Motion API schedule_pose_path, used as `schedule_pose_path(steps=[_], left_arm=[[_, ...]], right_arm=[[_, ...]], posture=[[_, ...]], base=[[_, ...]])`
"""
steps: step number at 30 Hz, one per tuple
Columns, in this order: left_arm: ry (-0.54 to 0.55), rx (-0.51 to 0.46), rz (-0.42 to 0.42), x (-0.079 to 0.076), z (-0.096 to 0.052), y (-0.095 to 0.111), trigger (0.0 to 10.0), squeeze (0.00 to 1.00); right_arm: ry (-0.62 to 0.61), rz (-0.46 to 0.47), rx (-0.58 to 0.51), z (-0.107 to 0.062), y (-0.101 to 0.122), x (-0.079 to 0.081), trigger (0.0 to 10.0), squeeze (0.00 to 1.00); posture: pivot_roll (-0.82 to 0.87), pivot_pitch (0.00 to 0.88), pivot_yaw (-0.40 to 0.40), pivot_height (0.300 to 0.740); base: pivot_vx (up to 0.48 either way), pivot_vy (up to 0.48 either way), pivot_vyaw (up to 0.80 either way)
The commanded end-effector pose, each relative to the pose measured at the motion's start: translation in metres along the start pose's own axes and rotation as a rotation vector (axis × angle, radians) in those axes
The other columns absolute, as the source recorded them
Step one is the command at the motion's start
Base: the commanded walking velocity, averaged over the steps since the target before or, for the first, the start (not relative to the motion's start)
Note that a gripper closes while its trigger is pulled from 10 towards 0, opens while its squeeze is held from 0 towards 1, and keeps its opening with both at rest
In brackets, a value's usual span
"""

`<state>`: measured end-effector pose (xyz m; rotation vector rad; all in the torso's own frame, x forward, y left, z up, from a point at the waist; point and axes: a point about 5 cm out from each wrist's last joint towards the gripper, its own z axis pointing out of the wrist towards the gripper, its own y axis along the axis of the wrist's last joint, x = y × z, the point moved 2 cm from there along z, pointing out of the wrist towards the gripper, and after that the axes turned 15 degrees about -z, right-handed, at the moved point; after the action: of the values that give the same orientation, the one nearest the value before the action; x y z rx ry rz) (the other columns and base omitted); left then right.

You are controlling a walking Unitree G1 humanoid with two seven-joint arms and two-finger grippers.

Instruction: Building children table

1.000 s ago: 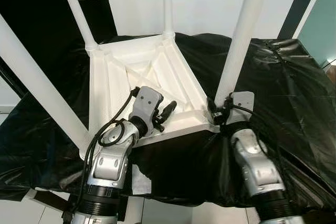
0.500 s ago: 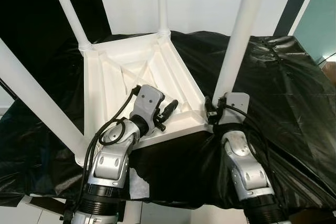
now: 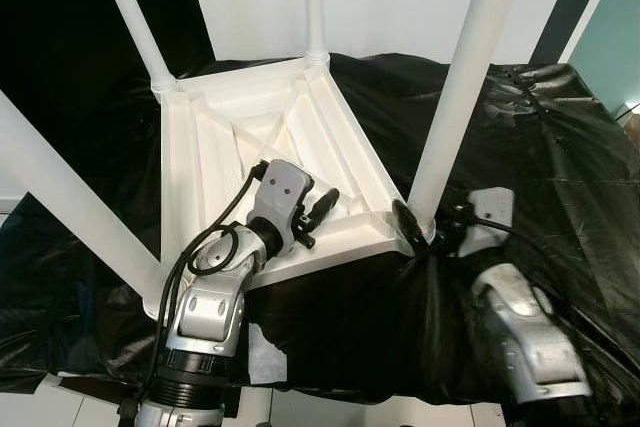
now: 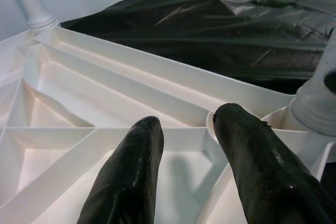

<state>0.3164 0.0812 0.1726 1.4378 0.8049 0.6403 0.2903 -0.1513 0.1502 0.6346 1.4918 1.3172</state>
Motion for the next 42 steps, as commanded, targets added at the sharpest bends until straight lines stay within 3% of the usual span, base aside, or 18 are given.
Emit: schedule_pose_path(steps=[1,7,8,17,18,20,21,30,35,40,42], left_arm=[[0.026,-0.003,-0.007,0.002,0.001,0.0,10.0,0.0],[0.021,-0.01,-0.005,0.002,0.003,0.003,10.0,0.0],[0.025,-0.014,-0.002,0.003,0.002,0.003,10.0,0.0],[0.027,-0.023,-0.001,0.003,0.002,0.005,10.0,0.0],[0.026,-0.025,-0.002,0.002,0.003,0.006,10.0,0.0],[0.025,-0.026,-0.002,0.002,0.003,0.006,10.0,0.0],[0.025,-0.027,-0.002,0.001,0.003,0.006,10.0,0.0],[0.028,-0.029,-0.005,0.001,0.002,0.005,10.0,0.0],[0.023,-0.029,-0.009,-0.002,0.003,0.004,10.0,0.0],[0.018,-0.029,-0.008,-0.003,0.004,0.004,10.0,0.0],[0.014,-0.028,-0.009,-0.004,0.004,0.004,10.0,0.0]], right_arm=[[0.065,0.003,-0.01,0.001,-0.001,0.0,10.0,0.0],[0.206,-0.066,-0.006,0.017,-0.005,-0.014,10.0,0.0],[0.281,-0.077,-0.003,0.027,-0.007,-0.015,10.0,0.0],[0.469,-0.118,0.002,0.047,-0.011,-0.002,10.0,0.0],[0.504,-0.121,0.002,0.051,-0.012,0.002,1.4,0.0],[0.512,-0.121,0.001,0.051,-0.012,0.003,1.4,0.0],[0.521,-0.117,0.0,0.052,-0.013,0.004,0.0,0.0],[0.489,-0.093,0.009,0.049,-0.019,-0.001,0.0,0.0],[0.286,-0.062,0.052,0.049,-0.023,-0.006,0.0,0.0],[0.17,-0.064,0.07,0.048,-0.024,-0.006,0.0,0.0],[0.045,-0.031,0.109,0.047,-0.027,-0.003,0.0,0.0]], posture=[[-0.07,0.042,0.045,0.74],[-0.06,0.028,0.039,0.74],[-0.05,0.024,0.037,0.74],[-0.04,0.009,0.029,0.74],[-0.04,0.006,0.029,0.74],[-0.04,0.006,0.029,0.74],[-0.04,0.003,0.026,0.74],[-0.03,0.0,0.013,0.74],[-0.04,0.0,0.012,0.74],[-0.05,0.0,0.012,0.74],[-0.05,0.0,0.016,0.74]], base=[[0.0,0.0,0.0],[0.0,0.0,0.0],[0.0,0.0,0.0],[0.0,0.0,0.0],[0.0,0.0,0.0],[0.0,0.0,0.0],[0.0,0.0,0.0],[0.0,0.0,0.0],[0.0,0.0,0.0],[0.0,0.0,0.0],[0.0,0.0,0.0]])
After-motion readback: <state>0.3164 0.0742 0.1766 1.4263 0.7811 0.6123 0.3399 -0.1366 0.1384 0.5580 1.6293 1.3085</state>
